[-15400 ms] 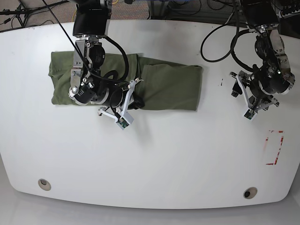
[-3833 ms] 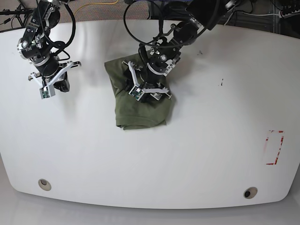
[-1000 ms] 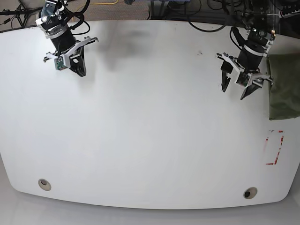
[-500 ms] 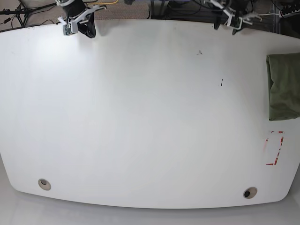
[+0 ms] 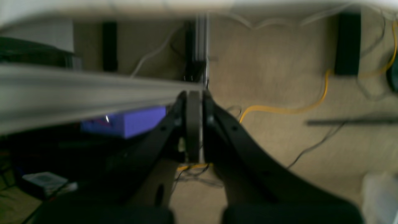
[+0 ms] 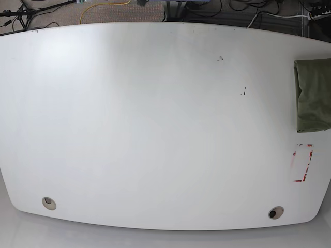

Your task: Fold the T-shirt properly

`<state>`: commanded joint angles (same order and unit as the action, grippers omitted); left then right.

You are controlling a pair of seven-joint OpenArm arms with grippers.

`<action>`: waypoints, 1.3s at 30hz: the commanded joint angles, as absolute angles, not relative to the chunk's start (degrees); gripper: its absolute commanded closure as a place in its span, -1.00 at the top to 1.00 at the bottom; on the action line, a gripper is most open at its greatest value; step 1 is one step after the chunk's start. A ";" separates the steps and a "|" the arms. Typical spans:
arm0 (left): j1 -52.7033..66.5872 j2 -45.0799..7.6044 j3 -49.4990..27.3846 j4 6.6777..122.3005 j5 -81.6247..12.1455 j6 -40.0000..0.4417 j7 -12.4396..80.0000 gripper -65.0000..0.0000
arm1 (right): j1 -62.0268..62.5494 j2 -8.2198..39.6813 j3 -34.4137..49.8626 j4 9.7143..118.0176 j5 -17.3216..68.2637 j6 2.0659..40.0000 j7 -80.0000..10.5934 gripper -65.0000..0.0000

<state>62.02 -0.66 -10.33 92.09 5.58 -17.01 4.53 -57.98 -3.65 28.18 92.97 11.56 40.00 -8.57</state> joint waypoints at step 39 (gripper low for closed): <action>12.97 -5.76 -10.15 20.26 5.85 -14.73 4.09 0.00 | -19.65 1.10 28.09 33.45 -14.55 34.95 -2.07 -0.98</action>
<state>12.97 -5.76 -10.15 20.26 5.85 -14.73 4.09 -19.65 1.10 28.09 33.45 -14.55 34.95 -2.07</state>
